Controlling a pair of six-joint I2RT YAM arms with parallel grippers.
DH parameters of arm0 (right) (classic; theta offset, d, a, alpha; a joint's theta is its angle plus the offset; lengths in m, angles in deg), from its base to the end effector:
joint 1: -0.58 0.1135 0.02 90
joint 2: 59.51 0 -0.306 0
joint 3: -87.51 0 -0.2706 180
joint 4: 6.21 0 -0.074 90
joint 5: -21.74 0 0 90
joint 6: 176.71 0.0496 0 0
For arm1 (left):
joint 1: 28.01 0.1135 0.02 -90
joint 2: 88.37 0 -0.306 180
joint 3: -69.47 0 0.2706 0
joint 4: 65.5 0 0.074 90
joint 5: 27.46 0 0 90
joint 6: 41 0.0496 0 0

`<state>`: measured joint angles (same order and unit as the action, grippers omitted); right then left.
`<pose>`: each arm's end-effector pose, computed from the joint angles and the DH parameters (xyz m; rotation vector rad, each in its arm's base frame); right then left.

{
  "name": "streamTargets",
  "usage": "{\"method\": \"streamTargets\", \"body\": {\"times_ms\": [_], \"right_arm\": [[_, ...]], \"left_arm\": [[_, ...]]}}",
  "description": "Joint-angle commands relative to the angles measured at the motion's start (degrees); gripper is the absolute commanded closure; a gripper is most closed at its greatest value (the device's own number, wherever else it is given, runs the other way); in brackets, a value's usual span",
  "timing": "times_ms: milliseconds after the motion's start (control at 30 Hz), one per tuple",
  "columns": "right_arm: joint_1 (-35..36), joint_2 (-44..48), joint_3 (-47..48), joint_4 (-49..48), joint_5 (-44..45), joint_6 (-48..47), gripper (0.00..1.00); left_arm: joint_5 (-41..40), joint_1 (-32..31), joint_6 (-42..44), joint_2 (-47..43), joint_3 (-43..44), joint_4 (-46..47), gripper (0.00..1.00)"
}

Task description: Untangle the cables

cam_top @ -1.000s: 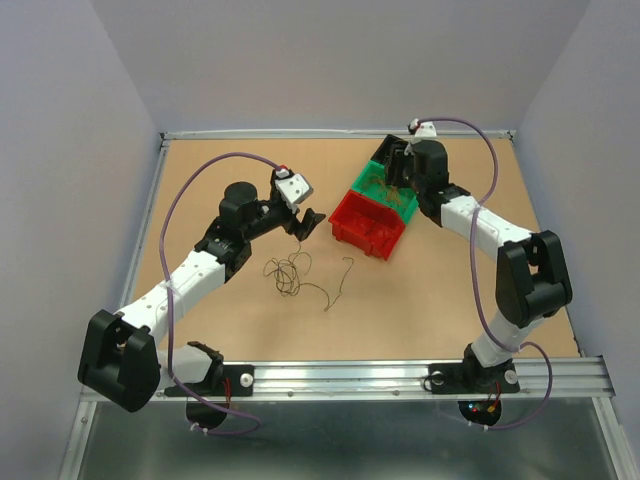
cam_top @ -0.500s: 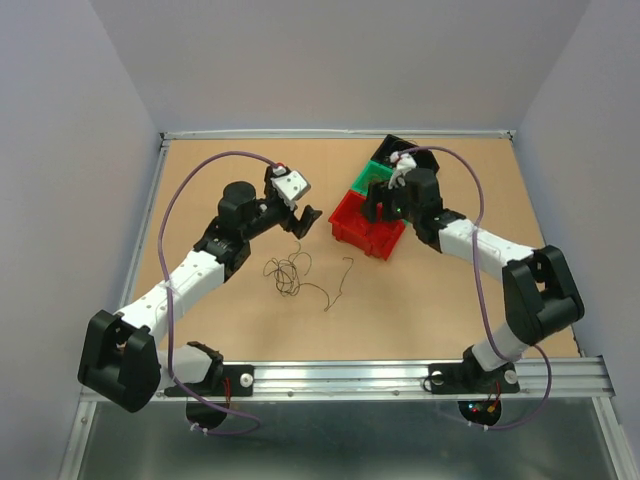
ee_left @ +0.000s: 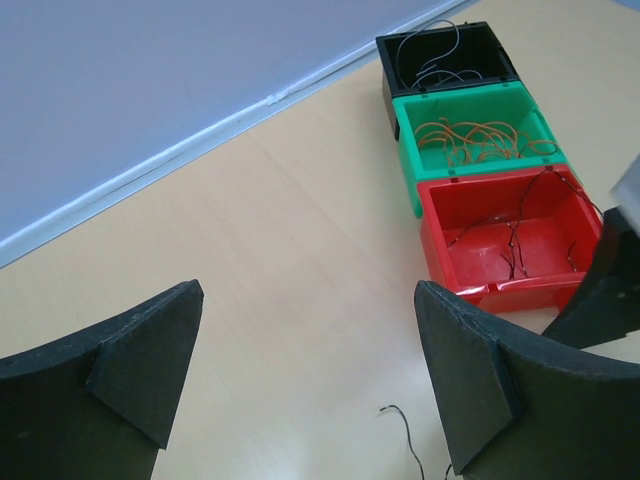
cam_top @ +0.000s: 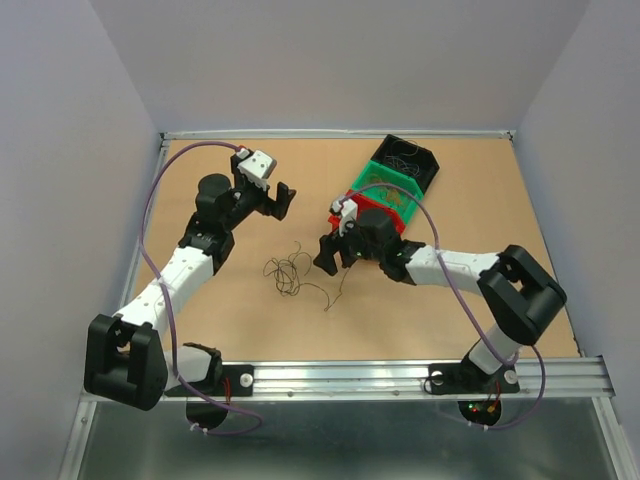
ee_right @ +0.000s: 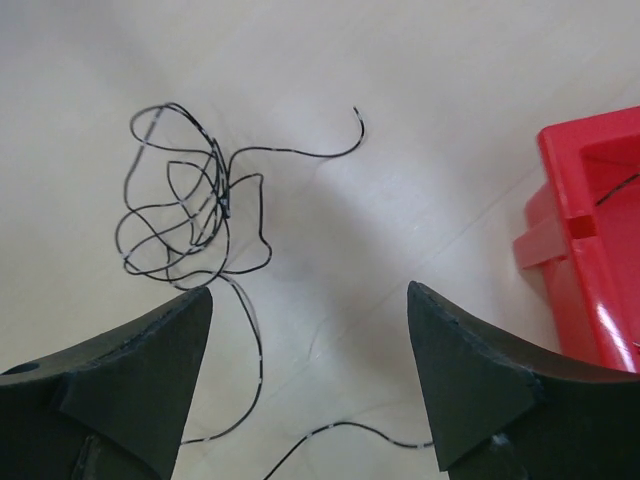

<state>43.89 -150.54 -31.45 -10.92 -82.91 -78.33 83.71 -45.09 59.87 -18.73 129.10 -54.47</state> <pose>0.2608 0.2630 0.2321 -0.7895 1.9422 0.8189 0.2817 -0.1053 0.3555 0.6556 1.4223 -0.3719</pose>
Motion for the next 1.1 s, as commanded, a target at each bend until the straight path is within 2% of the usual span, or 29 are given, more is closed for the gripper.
{"method": "streamTargets", "body": {"times_ms": [0, 100, 233, 333, 400, 433, 533, 667, 867, 933, 1033, 1067], "right_arm": [[1.69, -5.56, 4.68, -4.62, -0.11, -0.65, 0.18], [2.39, -8.37, 6.17, -6.47, -0.2, -0.3, 0.27], [3.01, -10.4, 7.76, -8.76, -1.25, -0.21, 0.29], [3.8, -10.93, 8.29, -10.43, -1.69, -0.12, 0.37], [4.15, -11.72, 9.16, -11.65, -2.3, 0.05, 0.46], [4.15, -12.07, 9.69, -11.49, -2.31, 0.49, 0.66], [4.59, -12.87, 11.62, -10.35, -2.57, 0.59, 0.99], [5.12, -7.61, 10.49, -8.59, -0.99, -0.29, 0.99], [5.12, 5.67, 8.55, -4.11, 1.38, -1.79, 0.99], [5.12, 9.26, 9.68, -3.05, 2.34, -2.49, 0.99], [5.12, 12.88, 11.98, 0.02, 4.89, -3.37, 0.99], [5.12, 13.85, 12.93, 0.38, 5.77, -3.63, 0.99]], "left_arm": [[1.77, 0.73, -1.56, -0.39, 1.51, 3.67, 0.01], [2.38, 1.0, -1.82, -0.92, 0.99, 4.29, 0.01], [2.91, 1.09, -1.82, -1.09, 0.9, 4.55, 0.01], [3.09, 1.17, -1.73, -0.92, 0.9, 4.55, 0.01], [3.26, 1.26, -1.82, -0.92, 0.9, 4.55, 0.01], [3.27, 1.17, -1.65, -0.83, 0.9, 4.55, 0.01], [3.62, 1.35, -1.73, -0.92, 0.9, 4.55, 0.01], [5.28, 1.96, -3.22, -1.09, 0.9, 4.81, 0.01], [9.32, 5.56, -7.27, -2.93, -0.42, 7.8, 0.01], [12.74, 6.97, -9.28, -3.46, -1.64, 9.47, 0.01], [22.31, 10.04, -12.88, -4.61, -4.11, 15.08, 0.01], [27.99, 11.53, -14.11, -5.22, -4.72, 18.49, 0.01]]}}
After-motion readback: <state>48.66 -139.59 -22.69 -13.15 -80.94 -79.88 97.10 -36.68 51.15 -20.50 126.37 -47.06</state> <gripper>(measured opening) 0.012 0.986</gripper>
